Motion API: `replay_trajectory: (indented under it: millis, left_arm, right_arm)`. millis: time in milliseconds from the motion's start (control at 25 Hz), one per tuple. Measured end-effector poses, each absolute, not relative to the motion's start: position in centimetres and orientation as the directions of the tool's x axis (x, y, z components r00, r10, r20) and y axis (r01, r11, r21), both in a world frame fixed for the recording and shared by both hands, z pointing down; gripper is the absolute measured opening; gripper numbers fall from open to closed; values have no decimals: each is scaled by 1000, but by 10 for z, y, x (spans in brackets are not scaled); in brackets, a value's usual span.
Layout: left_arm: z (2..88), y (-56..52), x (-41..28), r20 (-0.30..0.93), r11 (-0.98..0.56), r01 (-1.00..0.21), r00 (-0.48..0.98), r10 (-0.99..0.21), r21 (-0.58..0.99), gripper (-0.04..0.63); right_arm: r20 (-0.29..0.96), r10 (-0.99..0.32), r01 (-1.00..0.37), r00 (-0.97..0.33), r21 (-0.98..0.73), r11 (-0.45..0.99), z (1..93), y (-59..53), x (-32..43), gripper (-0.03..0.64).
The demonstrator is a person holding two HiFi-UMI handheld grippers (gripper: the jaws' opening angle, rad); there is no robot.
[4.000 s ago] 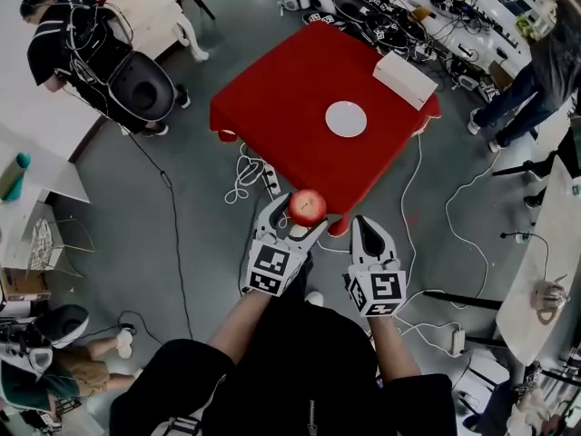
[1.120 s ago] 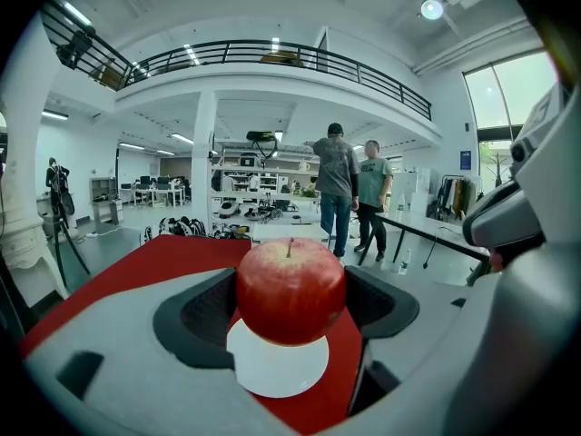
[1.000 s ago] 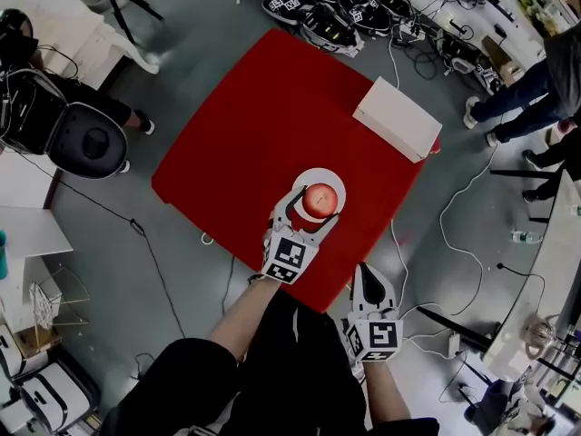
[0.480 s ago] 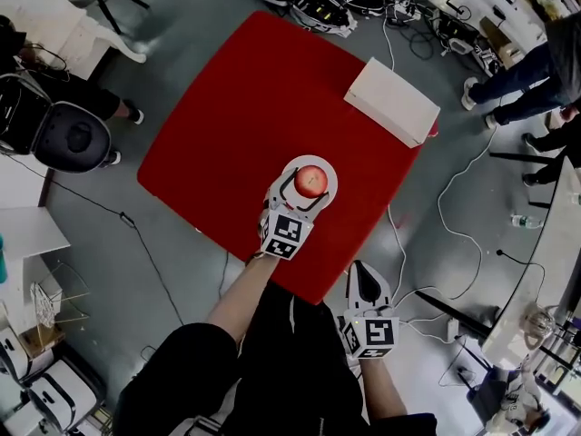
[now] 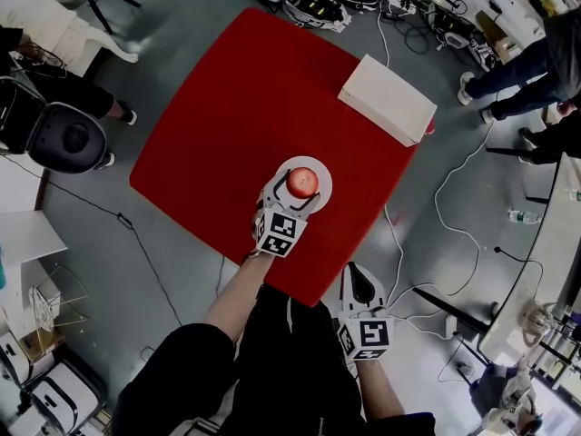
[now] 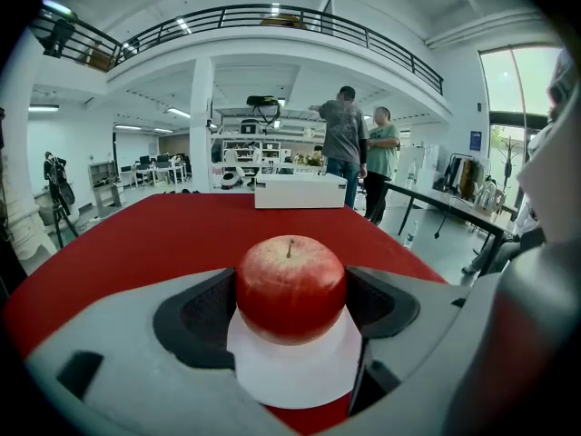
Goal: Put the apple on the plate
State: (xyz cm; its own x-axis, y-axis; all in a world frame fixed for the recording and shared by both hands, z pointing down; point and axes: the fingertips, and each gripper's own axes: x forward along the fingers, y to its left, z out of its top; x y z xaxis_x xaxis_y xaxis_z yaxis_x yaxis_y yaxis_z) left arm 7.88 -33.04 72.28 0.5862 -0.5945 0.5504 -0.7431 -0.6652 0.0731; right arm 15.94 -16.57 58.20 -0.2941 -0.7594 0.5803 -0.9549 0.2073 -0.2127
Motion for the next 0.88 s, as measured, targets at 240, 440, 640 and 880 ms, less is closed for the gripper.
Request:
replay_trajectory:
  millis: [240, 440, 640, 880]
  left_arm:
    - [725, -328, 80, 554, -677, -733, 593, -584, 70, 380]
    - [728, -325, 82, 567, -706, -704, 612, -551, 74, 393]
    - [716, -323, 81, 540, -689, -717, 623, -566, 106, 422]
    - [690, -311, 74, 527, -694, -712, 631, -569, 104, 420]
  right_arm:
    - [582, -755, -952, -302, -225, 208, 585, -166, 153, 8]
    - [572, -757, -948, -314, -233, 217, 584, -167, 146, 8]
    - [560, -767, -949, -312, -228, 219, 580, -165, 148, 8]
    - [535, -782, -947, -319, -221, 235, 567, -168, 144, 8]
